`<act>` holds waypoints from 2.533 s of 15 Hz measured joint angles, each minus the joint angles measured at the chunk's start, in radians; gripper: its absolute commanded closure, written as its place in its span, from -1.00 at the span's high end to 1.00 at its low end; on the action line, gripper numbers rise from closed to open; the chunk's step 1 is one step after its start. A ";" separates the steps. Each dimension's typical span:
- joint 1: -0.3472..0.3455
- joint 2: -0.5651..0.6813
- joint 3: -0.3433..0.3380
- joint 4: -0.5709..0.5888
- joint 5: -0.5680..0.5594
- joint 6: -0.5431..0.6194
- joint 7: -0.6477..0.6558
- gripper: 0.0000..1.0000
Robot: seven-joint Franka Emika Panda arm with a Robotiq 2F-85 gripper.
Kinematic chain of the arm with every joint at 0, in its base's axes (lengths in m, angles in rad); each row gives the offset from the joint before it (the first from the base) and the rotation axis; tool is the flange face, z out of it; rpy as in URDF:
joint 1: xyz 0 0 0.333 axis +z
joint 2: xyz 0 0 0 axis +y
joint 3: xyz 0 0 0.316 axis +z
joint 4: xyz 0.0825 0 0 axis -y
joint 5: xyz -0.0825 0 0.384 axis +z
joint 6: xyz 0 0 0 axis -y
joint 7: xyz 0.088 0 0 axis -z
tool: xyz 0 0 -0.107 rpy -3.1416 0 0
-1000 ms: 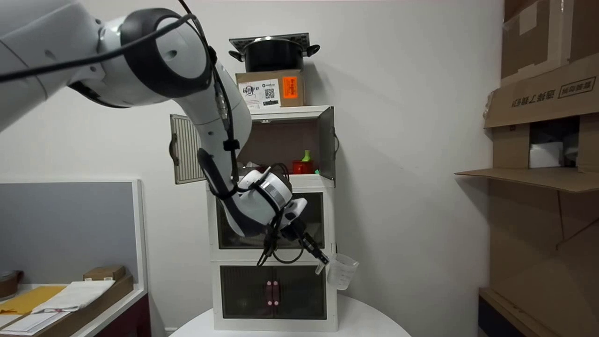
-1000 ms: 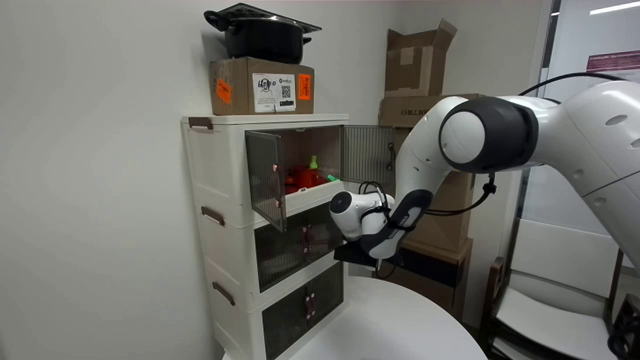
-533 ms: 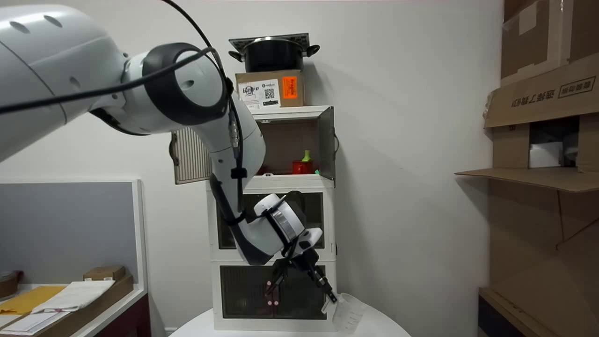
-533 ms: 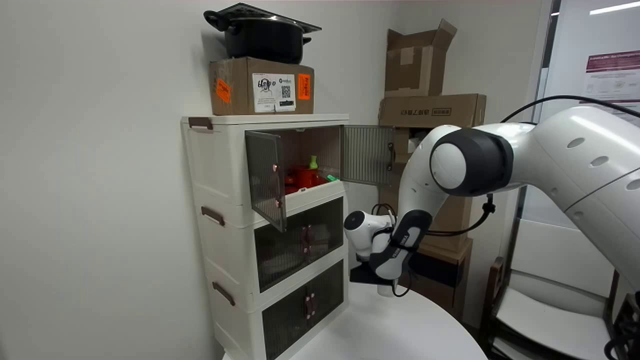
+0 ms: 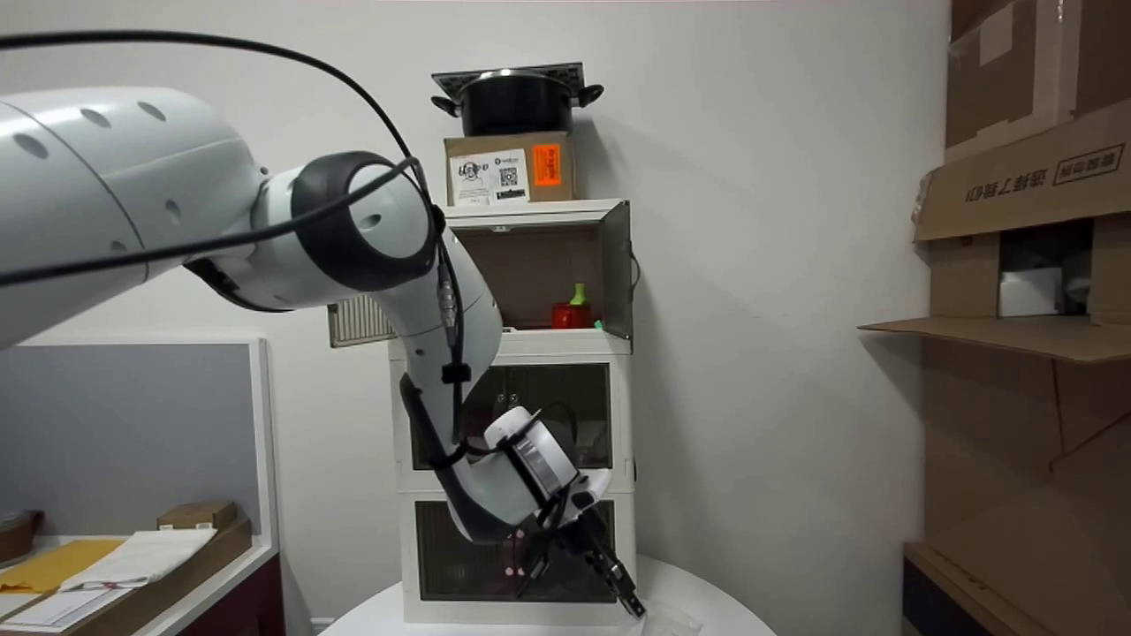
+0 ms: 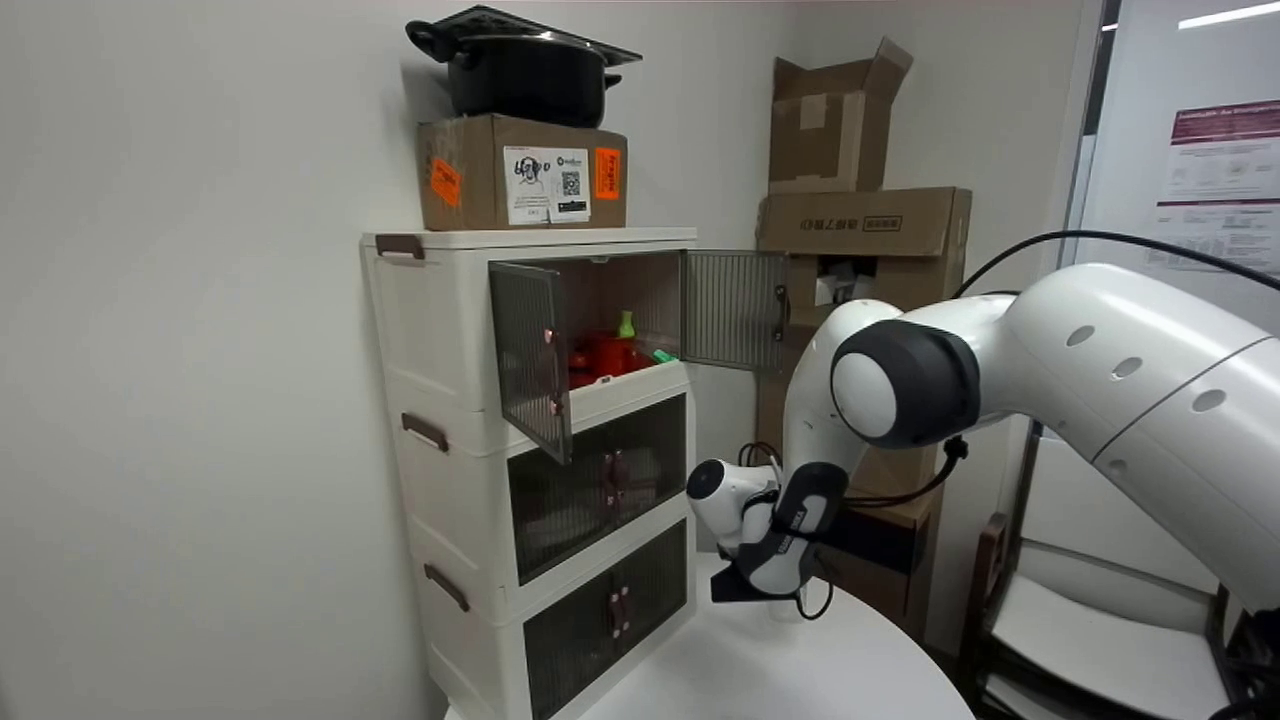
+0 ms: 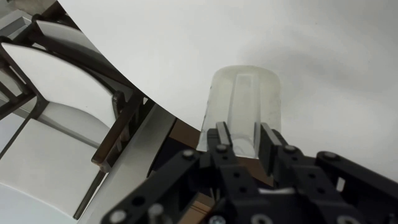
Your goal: Remove the jar from the top cabinet
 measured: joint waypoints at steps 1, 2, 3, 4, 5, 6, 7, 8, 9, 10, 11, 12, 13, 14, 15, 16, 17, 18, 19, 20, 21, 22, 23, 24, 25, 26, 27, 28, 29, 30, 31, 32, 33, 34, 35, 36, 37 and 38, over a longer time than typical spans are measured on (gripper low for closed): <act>0.016 0.012 -0.004 0.016 0.004 -0.012 -0.007 -0.80; 0.031 0.025 -0.012 0.030 0.005 -0.020 -0.017 -0.80; 0.043 0.039 -0.023 0.045 0.005 -0.025 -0.024 -0.80; 0.049 0.054 -0.033 0.056 0.005 -0.028 -0.034 -0.80; 0.053 0.069 -0.040 0.068 0.005 -0.030 -0.045 -0.80; 0.053 0.082 -0.042 0.078 0.005 -0.030 -0.059 -0.80; 0.053 0.094 -0.043 0.088 0.008 -0.030 -0.073 -0.80; 0.053 0.103 -0.041 0.095 0.014 -0.029 -0.089 -0.80; 0.053 0.110 -0.040 0.102 0.025 -0.027 -0.108 -0.80; 0.053 0.117 -0.038 0.109 0.036 -0.024 -0.126 -0.80; 0.053 0.124 -0.037 0.115 0.047 -0.021 -0.144 -0.80; 0.053 0.130 -0.037 0.120 0.056 -0.017 -0.160 -0.80; 0.054 0.135 -0.037 0.126 0.064 -0.013 -0.175 -0.80; 0.055 0.141 -0.037 0.131 0.073 -0.011 -0.191 -0.80; 0.056 0.146 -0.037 0.135 0.079 -0.010 -0.204 -0.80; 0.059 0.151 -0.037 0.139 0.084 -0.010 -0.218 -0.81; 0.061 0.156 -0.037 0.143 0.087 -0.010 -0.231 -0.80; 0.064 0.160 -0.038 0.146 0.089 -0.010 -0.242 -0.78; 0.066 0.166 -0.040 0.150 0.090 -0.010 -0.253 -0.76; 0.068 0.172 -0.042 0.155 0.092 -0.010 -0.262 0.03; 0.070 0.175 -0.043 0.157 0.094 -0.010 -0.271 0.06; 0.070 0.178 -0.045 0.160 0.095 -0.009 -0.279 0.18; 0.070 0.179 -0.047 0.162 0.095 -0.006 -0.284 0.32; 0.070 0.180 -0.050 0.164 0.096 -0.002 -0.291 0.50; 0.070 0.180 -0.054 0.166 0.098 0.000 -0.296 0.64; 0.070 0.181 -0.058 0.169 0.099 0.003 -0.299 0.80; 0.070 0.181 -0.061 0.171 0.100 0.009 -0.299 0.93; 0.070 0.181 -0.064 0.173 0.103 0.015 -0.299 0.98; 0.071 0.181 -0.065 0.177 0.109 0.020 -0.300 1.00; 0.075 0.178 -0.065 0.184 0.116 0.022 -0.301 1.00; 0.081 0.171 -0.065 0.191 0.125 0.022 -0.302 1.00; 0.088 0.164 -0.065 0.199 0.134 0.022 -0.304 1.00; 0.097 0.158 -0.065 0.207 0.145 0.022 -0.305 1.00; 0.105 0.148 -0.065 0.212 0.157 0.022 -0.307 1.00; 0.113 0.137 -0.065 0.217 0.172 0.022 -0.311 1.00; 0.119 0.124 -0.062 0.220 0.194 0.022 -0.322 1.00; 0.122 0.106 -0.056 0.221 0.221 0.022 -0.342 1.00; 0.122 0.085 -0.046 0.221 0.255 0.022 -0.370 1.00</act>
